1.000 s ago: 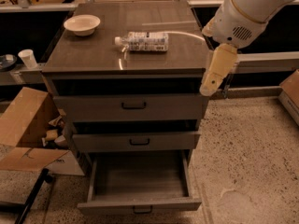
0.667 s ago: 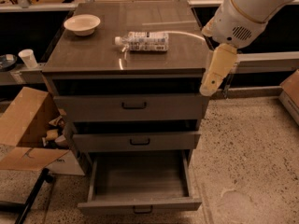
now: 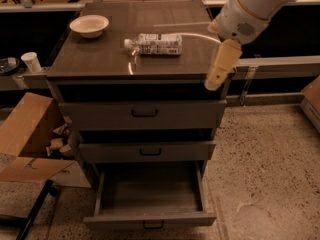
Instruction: Place blue plastic bottle into bottom drawer
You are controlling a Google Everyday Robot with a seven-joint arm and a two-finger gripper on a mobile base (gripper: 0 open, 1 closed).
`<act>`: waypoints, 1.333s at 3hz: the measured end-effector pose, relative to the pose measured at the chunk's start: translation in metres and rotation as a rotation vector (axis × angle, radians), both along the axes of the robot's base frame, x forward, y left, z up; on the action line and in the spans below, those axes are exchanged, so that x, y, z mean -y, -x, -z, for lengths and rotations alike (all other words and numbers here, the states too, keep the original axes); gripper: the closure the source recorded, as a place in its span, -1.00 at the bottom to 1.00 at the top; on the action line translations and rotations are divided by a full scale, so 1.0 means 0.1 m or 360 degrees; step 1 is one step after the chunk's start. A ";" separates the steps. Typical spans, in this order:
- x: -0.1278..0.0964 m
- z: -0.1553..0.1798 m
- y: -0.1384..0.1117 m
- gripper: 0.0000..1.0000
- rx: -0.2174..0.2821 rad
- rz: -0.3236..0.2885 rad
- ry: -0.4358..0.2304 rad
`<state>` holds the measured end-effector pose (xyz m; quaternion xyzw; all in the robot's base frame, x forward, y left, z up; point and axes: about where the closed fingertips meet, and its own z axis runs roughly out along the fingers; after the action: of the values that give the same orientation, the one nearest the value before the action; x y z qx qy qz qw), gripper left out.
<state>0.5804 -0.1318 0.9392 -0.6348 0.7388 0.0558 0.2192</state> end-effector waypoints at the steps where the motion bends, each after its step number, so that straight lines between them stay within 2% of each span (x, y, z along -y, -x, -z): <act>1: -0.22 0.00 -0.58 -1.00 0.0031 -0.0048 -0.0040; 3: -0.58 -0.03 -1.43 -1.00 0.0150 -0.0013 -0.0135; 4: -0.74 0.13 -1.73 -1.00 0.0160 0.0029 -0.0168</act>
Offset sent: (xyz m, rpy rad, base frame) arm 0.1666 0.0570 0.0284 0.0904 -0.1219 0.0222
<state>0.7534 -0.0582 0.9267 -0.6177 0.7286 0.0609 0.2897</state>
